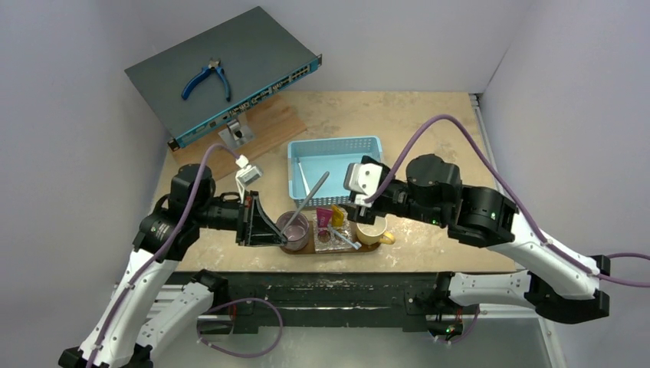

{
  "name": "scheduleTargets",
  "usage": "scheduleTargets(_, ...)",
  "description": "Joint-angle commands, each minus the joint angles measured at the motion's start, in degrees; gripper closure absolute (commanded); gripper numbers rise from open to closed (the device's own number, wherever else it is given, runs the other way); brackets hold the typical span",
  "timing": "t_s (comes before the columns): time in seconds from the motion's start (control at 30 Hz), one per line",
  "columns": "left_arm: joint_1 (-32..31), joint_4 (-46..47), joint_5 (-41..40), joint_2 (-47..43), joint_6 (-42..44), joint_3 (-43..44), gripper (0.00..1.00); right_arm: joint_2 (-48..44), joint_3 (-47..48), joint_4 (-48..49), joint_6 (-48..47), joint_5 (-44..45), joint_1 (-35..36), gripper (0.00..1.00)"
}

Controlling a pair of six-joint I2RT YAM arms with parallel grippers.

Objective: Prepare toiletry sets of a toothbrush and toothpaste on the tray

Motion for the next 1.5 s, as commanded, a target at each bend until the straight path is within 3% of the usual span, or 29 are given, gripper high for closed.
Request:
scheduleTargets(0.0, -0.26, -3.05, -1.15, 1.30, 1.63, 0.36, 1.00, -0.84, -2.45, 4.38, -11.39, 2.45, 2.11, 0.34)
scheduleTargets(0.23, -0.26, -4.44, 0.01, 3.89, 1.29, -0.90, 1.00, -0.64, -5.03, 7.60, -21.35, -2.07, 4.48, 0.35)
scheduleTargets(0.5, -0.26, -3.93, 0.83, 4.91, 0.52, -2.40, 1.00, 3.49, -6.31, 8.09, -29.97, -1.10, 7.86, 0.37)
scheduleTargets(0.93, -1.01, -4.34, 1.07, 4.78, 0.53, -2.68, 1.00, 9.83, -7.66, 8.32, -33.22, 7.17, 11.66, 0.40)
scheduleTargets(1.13, -1.14, -4.87, 1.14, 3.59, 0.69, -2.31, 1.00, 11.69, -7.14, 6.50, -31.63, 9.66, 12.17, 0.49)
scheduleTargets(1.47, -1.14, -9.05, -4.72, 0.94, 2.49, 0.85, 1.00, 10.60, -9.29, 5.15, -27.67, 10.73, 13.54, 0.54)
